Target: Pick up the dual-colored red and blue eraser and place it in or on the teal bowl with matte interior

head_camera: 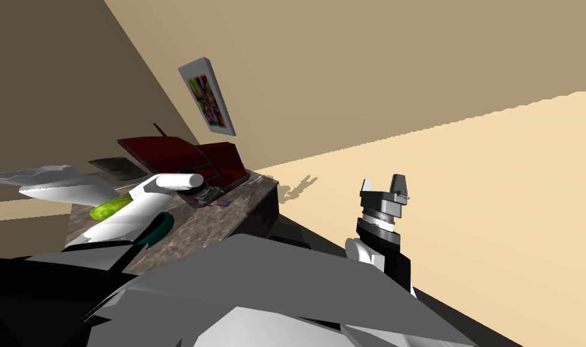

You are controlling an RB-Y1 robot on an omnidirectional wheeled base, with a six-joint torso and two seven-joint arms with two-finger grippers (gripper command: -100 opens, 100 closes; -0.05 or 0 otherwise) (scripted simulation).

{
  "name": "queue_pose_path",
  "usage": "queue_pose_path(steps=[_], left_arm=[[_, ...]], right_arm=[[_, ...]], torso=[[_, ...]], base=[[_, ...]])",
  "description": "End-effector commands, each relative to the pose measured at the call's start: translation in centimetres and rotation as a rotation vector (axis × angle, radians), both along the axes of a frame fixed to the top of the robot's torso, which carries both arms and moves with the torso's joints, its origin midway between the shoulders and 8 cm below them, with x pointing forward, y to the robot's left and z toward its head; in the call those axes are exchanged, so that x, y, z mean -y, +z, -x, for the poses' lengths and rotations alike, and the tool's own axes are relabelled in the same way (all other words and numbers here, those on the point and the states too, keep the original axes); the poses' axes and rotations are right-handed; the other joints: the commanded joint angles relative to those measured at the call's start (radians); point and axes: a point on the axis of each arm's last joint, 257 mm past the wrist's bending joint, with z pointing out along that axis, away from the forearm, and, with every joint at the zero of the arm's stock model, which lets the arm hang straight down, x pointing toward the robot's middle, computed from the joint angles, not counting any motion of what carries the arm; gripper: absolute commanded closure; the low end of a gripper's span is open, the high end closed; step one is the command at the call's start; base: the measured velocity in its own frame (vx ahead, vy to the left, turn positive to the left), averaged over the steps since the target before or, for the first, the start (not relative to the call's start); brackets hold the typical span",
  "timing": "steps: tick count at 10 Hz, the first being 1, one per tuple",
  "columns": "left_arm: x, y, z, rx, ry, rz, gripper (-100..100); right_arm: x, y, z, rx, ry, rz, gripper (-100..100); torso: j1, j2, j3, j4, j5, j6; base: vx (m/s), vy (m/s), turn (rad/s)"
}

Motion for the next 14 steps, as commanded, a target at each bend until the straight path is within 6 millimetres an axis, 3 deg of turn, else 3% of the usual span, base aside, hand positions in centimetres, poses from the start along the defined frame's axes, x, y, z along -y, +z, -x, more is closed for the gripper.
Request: queue_pose_path(steps=[1,7,11,12,13,14], left_arm=[[0.5,-0.4,1.1,-0.041,0.006,0.031,-100],[2.9,-2.1,3.9,-0.149,0.018,0.164,-100],[5.5,-4.3,6.4,-0.233,0.023,0.273,-100],[5.1,-4.2,6.1,-0.222,0.022,0.26,-100],[5.2,-4.2,6.2,-0.225,0.022,0.263,0],[5.4,-5.4,6.1,-0.222,0.026,0.262,-100]], right_arm=[[0.0,0.0,0.0,0.0,0.0,0.0,0],[0.0,0.0,0.0,0.0,0.0,0.0,0],[0.0,0.0,0.0,0.0,0.0,0.0,0],[0.0,0.0,0.0,0.0,0.0,0.0,0],[0.0,0.0,0.0,0.0,0.0,0.0,0],[0.0,0.0,0.0,0.0,0.0,0.0,0]], torso=[[0.0,0.0,0.0,0.0,0.0,0.0],[0.0,-0.001,-0.001,0.0,0.0,0.0],[0.002,-0.002,-0.001,0.0,0.001,0.0],[0.002,-0.002,-0.001,-0.001,0.001,0.0],[0.001,0.0,0.0,0.0,0.0,0.0],[-0.001,0.001,0.001,0.0,0.0,0.0]], base=[[0.031,0.029,-0.019],[0.044,0.028,-0.016],[0.058,0.052,-0.012],[0.031,0.03,-0.005],[0.006,0.006,-0.001],[-0.01,0.009,-0.038]])
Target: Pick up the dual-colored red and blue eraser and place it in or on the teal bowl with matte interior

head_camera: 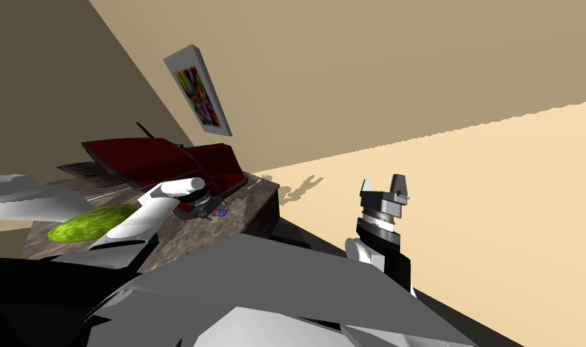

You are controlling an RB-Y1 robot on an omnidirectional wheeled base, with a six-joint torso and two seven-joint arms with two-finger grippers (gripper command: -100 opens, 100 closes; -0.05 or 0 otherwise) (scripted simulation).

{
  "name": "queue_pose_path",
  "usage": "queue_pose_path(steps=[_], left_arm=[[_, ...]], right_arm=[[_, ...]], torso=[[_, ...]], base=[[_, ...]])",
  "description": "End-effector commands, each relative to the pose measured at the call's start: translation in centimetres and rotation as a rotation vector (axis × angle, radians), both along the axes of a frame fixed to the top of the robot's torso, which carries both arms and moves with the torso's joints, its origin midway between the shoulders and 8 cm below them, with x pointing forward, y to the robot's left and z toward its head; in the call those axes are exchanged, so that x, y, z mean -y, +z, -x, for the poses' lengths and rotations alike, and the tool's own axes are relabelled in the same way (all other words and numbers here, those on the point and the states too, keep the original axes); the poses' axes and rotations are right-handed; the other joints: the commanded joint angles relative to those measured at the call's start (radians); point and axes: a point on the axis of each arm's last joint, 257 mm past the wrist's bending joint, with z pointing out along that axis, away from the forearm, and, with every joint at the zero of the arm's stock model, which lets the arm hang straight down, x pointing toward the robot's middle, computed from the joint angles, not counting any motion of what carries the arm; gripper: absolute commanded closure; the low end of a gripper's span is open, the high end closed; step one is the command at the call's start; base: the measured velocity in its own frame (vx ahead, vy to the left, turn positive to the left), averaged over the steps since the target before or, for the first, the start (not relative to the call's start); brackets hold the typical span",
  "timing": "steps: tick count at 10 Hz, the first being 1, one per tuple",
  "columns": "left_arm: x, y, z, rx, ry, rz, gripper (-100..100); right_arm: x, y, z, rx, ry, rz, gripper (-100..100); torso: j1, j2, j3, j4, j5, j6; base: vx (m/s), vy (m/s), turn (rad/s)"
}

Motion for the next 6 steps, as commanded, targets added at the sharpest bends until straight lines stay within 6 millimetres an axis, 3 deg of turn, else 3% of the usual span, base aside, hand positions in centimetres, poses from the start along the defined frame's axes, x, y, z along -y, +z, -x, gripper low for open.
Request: queue_pose_path(steps=[1,3,4,6], left_arm=[[0.08,-0.98,-0.13,0.004,0.004,-0.002,-100],[0.05,-1.23,-0.01,0.003,0.006,-0.002,-100],[0.03,-1.31,-0.06,0.005,0.006,-0.003,100],[0.03,-1.32,0.02,0.002,0.006,-0.002,100]], right_arm=[[0.0,0.0,0.0,0.0,0.0,0.0,0],[0.0,0.0,0.0,0.0,0.0,0.0,0],[0.0,0.0,0.0,0.0,0.0,0.0,0],[0.0,0.0,0.0,0.0,0.0,0.0,0]], torso=[[0.0,0.0,0.0,0.0,0.0,0.0],[0.0,0.001,0.001,0.0,0.0,0.0],[0.0,0.001,0.001,0.0,0.0,0.0],[0.0,0.0,0.0,0.0,0.0,0.0]], base=[[-0.021,0.01,-0.037],[-0.017,0.005,-0.02],[0.0,0.0,0.0],[0.0,0.0,0.0]])
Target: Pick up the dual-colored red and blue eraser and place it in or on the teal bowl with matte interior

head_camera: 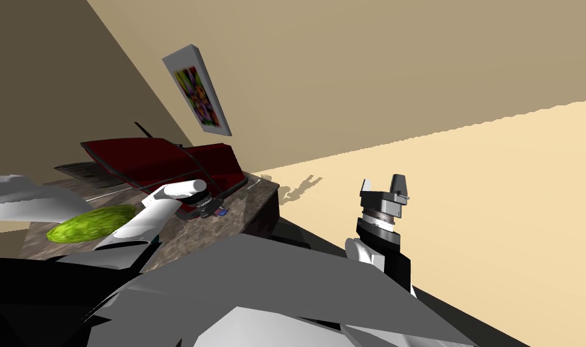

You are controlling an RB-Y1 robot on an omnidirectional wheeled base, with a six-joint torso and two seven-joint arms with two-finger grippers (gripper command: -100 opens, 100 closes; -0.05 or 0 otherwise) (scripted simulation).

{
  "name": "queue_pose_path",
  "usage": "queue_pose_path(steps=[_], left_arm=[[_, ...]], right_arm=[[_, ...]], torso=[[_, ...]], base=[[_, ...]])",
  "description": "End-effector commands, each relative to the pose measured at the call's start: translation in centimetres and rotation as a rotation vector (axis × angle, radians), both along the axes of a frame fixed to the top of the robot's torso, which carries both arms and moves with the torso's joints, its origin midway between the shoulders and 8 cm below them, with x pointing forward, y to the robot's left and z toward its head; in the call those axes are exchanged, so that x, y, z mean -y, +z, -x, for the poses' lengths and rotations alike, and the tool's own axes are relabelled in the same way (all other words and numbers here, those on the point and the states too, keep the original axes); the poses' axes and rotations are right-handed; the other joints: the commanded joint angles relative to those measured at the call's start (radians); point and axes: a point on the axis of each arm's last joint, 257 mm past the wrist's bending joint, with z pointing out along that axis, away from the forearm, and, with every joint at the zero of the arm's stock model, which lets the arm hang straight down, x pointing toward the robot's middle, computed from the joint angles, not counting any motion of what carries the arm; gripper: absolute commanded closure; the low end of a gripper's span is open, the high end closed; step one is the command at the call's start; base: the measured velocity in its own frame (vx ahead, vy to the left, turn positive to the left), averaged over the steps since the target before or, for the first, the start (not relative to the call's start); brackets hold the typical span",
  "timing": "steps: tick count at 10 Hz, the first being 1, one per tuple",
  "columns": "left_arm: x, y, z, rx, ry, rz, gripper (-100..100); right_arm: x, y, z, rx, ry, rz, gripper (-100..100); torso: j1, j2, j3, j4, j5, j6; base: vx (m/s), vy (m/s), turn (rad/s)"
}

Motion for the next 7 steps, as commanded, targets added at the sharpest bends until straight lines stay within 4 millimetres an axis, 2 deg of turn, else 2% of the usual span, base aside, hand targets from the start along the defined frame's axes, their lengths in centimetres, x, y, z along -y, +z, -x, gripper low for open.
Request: queue_pose_path(steps=[1,2,3,4,5,6,7], left_arm=[[0.0,0.0,0.0,0.0,0.0,0.0,100],[0.0,0.0,0.0,0.001,0.0,0.0,100],[0.0,0.0,0.0,0.001,0.0,0.0,0],[-0.1,1.2,-0.1,0.0,-0.005,0.001,100],[-0.2,1.7,0.0,-0.001,-0.007,0.001,100],[0.0,1.3,-0.1,0.002,-0.007,0.0,100],[0.0,1.4,-0.1,0.001,-0.007,0.0,0]], right_arm=[[0.0,0.0,0.0,0.0,0.0,0.0,0],[0.0,0.0,0.0,0.0,0.0,0.0,0],[0.0,0.0,0.0,0.0,0.0,0.0,0],[0.0,0.0,0.0,0.0,0.0,0.0,0],[0.0,0.0,0.0,0.0,0.0,0.0,0],[0.0,0.0,0.0,0.0,0.0,0.0,0],[0.0,0.0,0.0,0.0,0.0,0.0,0]], torso=[[0.0,0.0,0.0,0.0,0.0,0.0],[0.0,0.0,0.0,0.0,0.0,0.0],[0.0,0.0,0.0,0.0,0.0,0.0],[0.0,0.0,0.0,0.0,0.0,0.0],[-0.001,-0.001,0.0,0.0,-0.001,-0.001],[-0.001,-0.001,-0.001,0.0,-0.001,0.0],[-0.001,-0.001,-0.001,-0.001,0.0,0.0]], base=[[0.0,0.0,0.0],[0.0,0.0,0.0],[0.0,0.0,0.0],[0.017,-0.007,0.046],[0.028,-0.012,0.051],[0.013,-0.004,0.009],[0.0,0.0,0.0]])
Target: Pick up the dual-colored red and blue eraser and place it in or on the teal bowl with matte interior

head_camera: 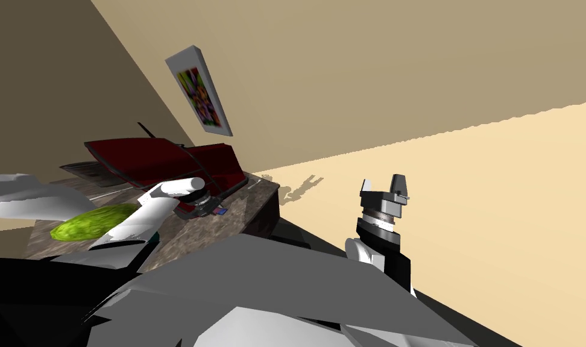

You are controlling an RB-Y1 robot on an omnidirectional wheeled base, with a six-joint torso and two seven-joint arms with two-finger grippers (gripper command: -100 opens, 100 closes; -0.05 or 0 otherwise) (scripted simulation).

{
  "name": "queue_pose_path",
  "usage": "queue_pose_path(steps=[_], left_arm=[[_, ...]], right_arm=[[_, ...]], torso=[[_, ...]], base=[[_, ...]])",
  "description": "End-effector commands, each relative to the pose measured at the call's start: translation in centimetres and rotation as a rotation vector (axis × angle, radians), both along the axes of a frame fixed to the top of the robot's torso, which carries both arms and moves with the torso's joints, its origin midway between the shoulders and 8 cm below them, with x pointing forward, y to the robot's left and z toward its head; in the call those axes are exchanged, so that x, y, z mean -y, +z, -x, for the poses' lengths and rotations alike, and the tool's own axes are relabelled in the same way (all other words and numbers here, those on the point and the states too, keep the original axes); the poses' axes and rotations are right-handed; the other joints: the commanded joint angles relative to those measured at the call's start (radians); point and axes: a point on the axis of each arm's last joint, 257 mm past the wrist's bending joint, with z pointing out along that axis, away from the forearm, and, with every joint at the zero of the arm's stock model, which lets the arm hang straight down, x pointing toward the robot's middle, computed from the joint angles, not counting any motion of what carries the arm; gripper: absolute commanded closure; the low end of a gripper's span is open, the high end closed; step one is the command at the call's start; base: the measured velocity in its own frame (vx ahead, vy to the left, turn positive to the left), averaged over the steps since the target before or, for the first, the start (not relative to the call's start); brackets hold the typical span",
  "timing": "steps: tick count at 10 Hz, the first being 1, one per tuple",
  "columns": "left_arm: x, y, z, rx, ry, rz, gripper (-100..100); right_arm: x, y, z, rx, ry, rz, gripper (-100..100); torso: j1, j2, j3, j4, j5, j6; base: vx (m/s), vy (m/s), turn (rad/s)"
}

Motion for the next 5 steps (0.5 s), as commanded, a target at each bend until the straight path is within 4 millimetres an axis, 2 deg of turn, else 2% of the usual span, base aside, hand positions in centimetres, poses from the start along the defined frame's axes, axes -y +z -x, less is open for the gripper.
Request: queue_pose_path(steps=[1,2,5], left_arm=[[-1.9,3.4,-2.1,0.059,-0.015,-0.052,100],[-1.9,3.4,-2.1,0.059,-0.015,-0.052,100],[-4.1,7.3,-3.7,0.115,-0.031,-0.094,100]], right_arm=[[0.0,0.0,0.0,0.0,0.0,0.0,0],[0.0,0.0,0.0,0.0,0.0,0.0,0],[0.0,0.0,0.0,0.0,0.0,0.0,0]], torso=[[0.0,0.0,0.0,0.0,0.0,0.0],[-0.002,0.005,0.003,0.002,-0.002,0.0],[-0.003,0.009,0.006,0.003,-0.001,0.001]], base=[[-0.099,-0.036,0.003],[-0.104,-0.034,-0.001],[-0.113,-0.042,-0.026]])
